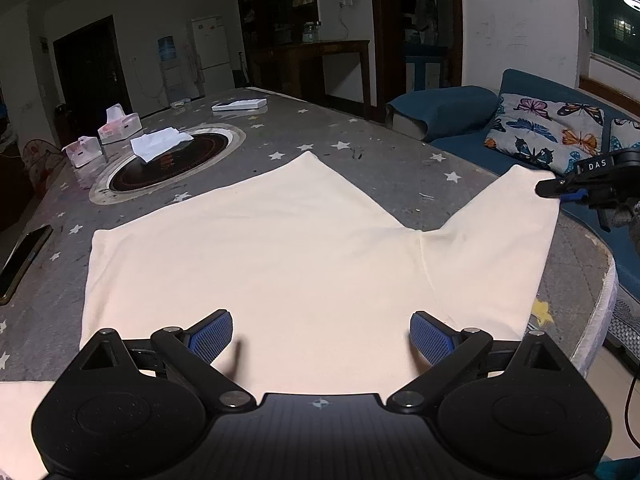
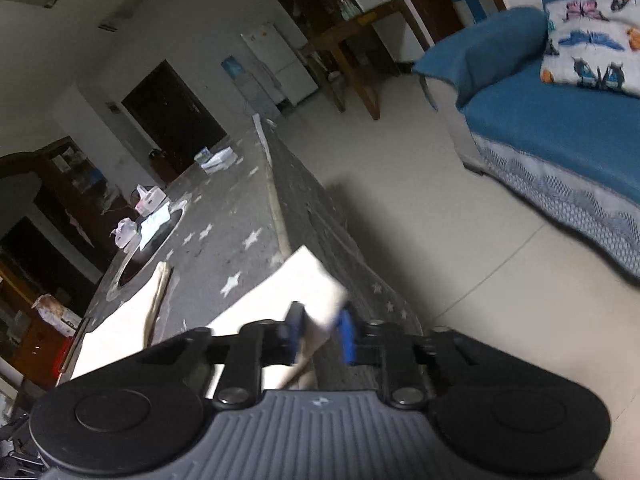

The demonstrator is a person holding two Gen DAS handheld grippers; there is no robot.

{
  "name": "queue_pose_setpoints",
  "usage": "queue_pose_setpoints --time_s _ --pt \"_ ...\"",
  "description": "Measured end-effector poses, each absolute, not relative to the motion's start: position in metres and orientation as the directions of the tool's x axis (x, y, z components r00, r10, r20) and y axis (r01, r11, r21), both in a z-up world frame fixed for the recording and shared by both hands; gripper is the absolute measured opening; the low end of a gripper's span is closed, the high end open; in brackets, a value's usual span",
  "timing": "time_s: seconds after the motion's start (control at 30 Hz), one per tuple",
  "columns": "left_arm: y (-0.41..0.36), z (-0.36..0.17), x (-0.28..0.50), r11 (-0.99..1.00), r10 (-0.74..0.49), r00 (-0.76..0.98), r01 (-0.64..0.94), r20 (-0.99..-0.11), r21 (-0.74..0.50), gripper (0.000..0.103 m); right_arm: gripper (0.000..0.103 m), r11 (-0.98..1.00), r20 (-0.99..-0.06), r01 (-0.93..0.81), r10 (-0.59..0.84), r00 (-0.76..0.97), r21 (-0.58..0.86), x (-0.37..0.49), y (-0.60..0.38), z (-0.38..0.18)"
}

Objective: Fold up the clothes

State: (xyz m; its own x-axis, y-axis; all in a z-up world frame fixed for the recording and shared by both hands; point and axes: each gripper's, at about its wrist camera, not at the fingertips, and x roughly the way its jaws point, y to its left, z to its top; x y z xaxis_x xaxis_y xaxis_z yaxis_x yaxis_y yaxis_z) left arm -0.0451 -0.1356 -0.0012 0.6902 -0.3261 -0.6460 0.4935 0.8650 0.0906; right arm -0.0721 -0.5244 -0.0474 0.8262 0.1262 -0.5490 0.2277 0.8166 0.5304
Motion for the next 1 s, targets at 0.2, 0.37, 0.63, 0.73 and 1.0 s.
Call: queue_pose_setpoints --time_s 0.2,0.37,0.63,0.73,1.0 --pt "-0.127 0.001 -0.046 0.876 -0.315 0.705 0.473 -0.636 0.091 0.098 0.005 0.849 -0.509 0.159 0.143 0.849 0.504 -0.072 -0.511 -0.022" --pt "-0.111 0.007 -0.048 0.893 -0.299 0.728 0.442 -0.618 0.089 0.098 0.005 0.861 -0.446 0.025 0.238 0.863 0.508 -0.066 -0.484 0.012" --pt "-0.065 0.017 -0.055 0.935 -0.25 0.782 0.348 -0.571 0.067 0.098 0.005 0.846 -0.387 -0.233 0.442 0.81 0.478 -0.039 -0.406 0.067" --pt "-0.046 0.02 -0.058 0.952 -0.222 0.802 0.301 -0.555 0.054 0.098 0.005 0.828 -0.387 -0.324 0.514 0.765 0.458 -0.027 -0.368 0.078" --pt "0.004 0.021 -0.068 0.983 -0.143 0.833 0.182 -0.535 0.02 0.098 0.005 0.747 -0.425 -0.512 0.663 0.616 0.424 -0.002 -0.266 0.082"
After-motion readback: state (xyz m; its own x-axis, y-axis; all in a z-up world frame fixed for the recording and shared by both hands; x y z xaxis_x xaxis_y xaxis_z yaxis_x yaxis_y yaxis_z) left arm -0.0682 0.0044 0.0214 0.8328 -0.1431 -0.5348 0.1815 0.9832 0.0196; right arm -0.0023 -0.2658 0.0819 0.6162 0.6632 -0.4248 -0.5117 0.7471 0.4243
